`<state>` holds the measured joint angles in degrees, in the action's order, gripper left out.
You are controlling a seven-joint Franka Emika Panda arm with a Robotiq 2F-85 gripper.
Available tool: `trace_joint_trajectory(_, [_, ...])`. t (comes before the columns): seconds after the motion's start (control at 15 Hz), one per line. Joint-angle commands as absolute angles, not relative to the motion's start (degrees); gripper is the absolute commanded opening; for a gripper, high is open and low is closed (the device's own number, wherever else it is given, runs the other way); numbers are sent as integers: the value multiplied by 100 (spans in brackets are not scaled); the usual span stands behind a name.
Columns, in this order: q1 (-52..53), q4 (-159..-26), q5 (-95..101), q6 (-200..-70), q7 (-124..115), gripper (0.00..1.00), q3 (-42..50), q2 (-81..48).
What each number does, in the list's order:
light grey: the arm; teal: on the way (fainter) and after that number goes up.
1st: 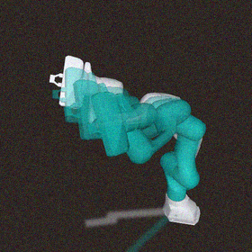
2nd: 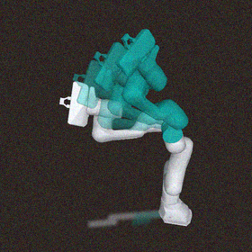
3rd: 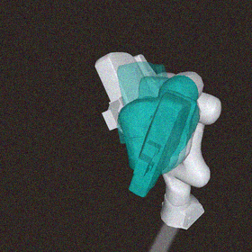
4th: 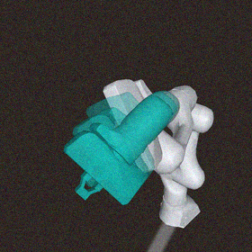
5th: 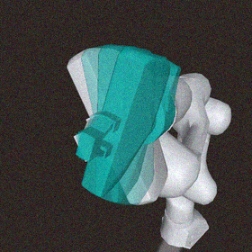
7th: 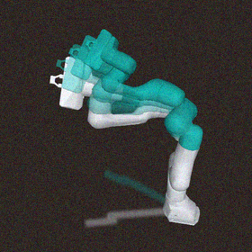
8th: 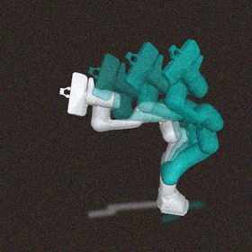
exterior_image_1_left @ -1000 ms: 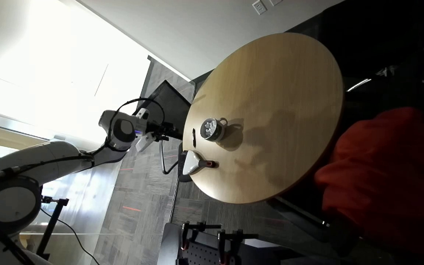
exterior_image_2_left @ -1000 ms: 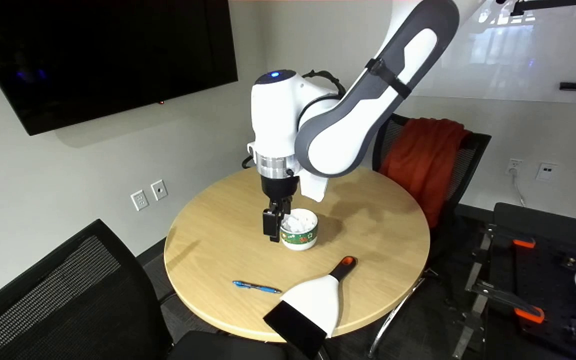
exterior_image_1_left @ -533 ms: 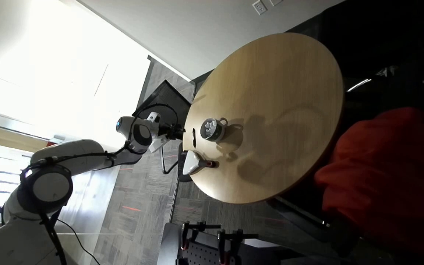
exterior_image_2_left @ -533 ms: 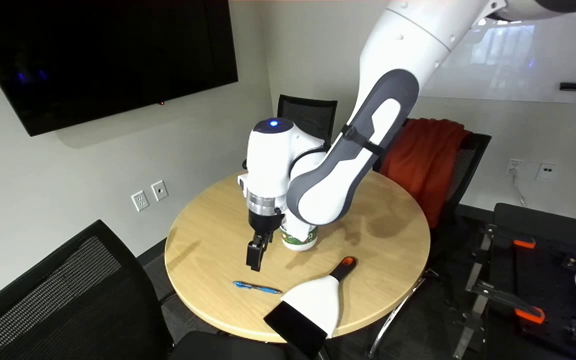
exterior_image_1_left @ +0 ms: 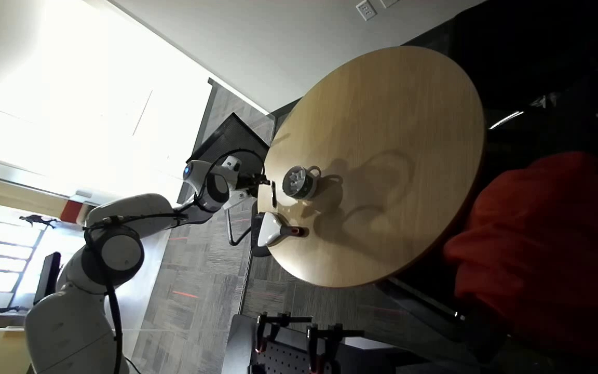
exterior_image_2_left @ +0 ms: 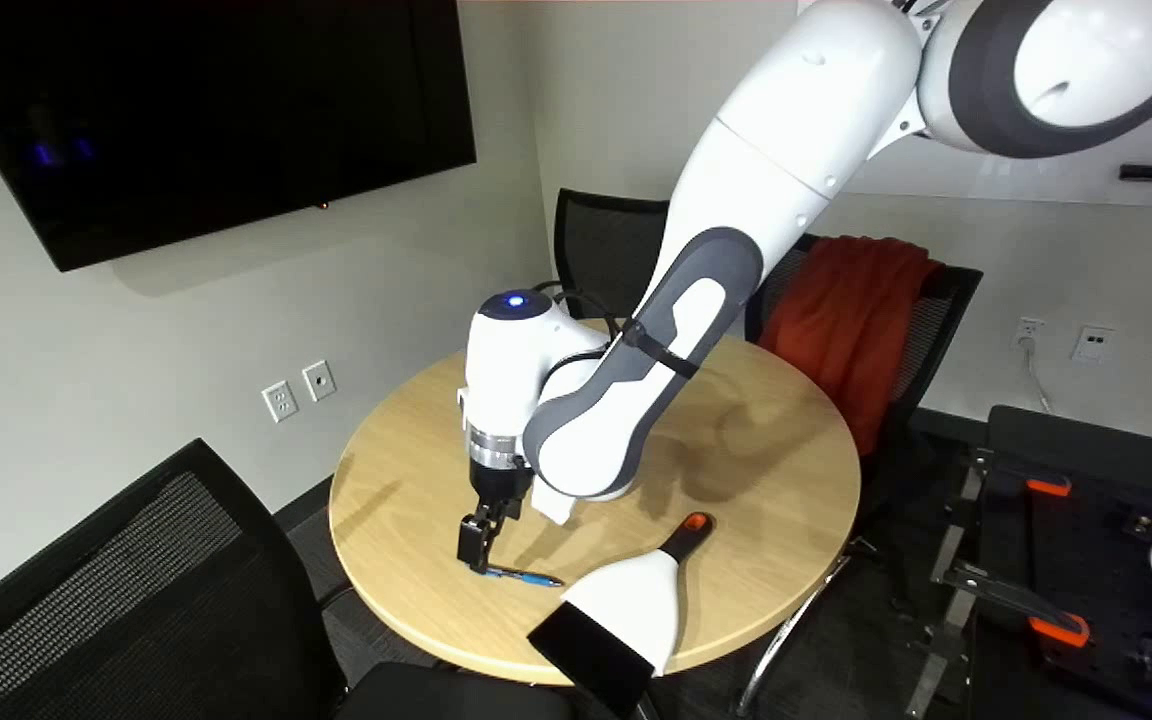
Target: Move the pen to the right
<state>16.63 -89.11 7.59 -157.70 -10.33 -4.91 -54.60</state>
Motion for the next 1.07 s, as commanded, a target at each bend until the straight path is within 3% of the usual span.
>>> trace_joint_trajectory(0.0, [1737, -8143, 493, -15275, -967, 100, -476, -5911])
trace_joint_trajectory(1.0, [1922, -6693, 473, -13808, -1089, 100, -367, -6831])
